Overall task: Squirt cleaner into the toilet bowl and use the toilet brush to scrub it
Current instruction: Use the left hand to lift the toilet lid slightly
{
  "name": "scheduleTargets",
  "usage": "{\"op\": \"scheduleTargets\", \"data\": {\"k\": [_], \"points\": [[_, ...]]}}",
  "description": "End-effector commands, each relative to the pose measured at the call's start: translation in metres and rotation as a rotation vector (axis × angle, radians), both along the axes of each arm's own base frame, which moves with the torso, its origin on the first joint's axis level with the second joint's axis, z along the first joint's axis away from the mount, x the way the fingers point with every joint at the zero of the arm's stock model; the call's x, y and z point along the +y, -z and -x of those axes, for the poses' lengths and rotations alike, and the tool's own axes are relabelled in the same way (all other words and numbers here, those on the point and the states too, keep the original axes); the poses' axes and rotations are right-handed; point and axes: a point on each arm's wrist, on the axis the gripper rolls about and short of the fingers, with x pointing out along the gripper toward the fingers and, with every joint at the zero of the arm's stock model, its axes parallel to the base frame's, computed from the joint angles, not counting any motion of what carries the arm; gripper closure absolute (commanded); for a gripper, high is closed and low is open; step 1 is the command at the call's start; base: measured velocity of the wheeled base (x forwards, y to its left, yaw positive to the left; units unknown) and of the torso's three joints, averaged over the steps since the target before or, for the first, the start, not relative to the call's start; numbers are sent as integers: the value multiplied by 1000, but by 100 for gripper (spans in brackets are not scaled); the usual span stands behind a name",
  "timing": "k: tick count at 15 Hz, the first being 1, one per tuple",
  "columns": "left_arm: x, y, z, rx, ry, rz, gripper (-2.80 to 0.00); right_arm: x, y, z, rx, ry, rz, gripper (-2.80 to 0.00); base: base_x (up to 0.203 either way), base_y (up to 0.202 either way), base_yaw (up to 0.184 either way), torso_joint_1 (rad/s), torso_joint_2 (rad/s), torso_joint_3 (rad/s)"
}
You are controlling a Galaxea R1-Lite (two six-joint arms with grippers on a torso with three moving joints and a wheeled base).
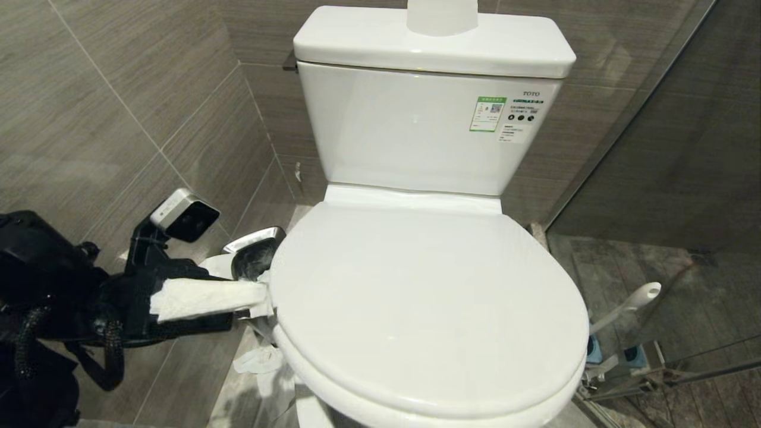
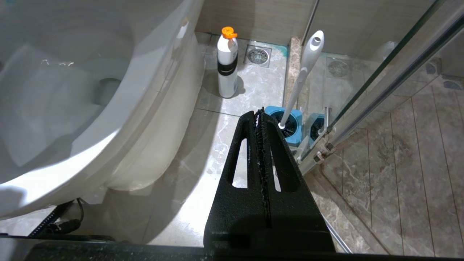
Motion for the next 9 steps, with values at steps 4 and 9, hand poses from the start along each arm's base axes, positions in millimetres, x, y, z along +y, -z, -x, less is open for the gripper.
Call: {"op": "scheduleTargets", "data": {"k": [4, 9], "points": [[0, -11, 3, 8, 9, 8, -280, 0, 0, 0, 1, -1, 0, 0, 0, 0, 0, 0, 0, 0], [-1, -30, -6, 12, 3, 27, -280, 0, 0, 0, 1, -1, 0, 0, 0, 0, 0, 0, 0, 0]]}}
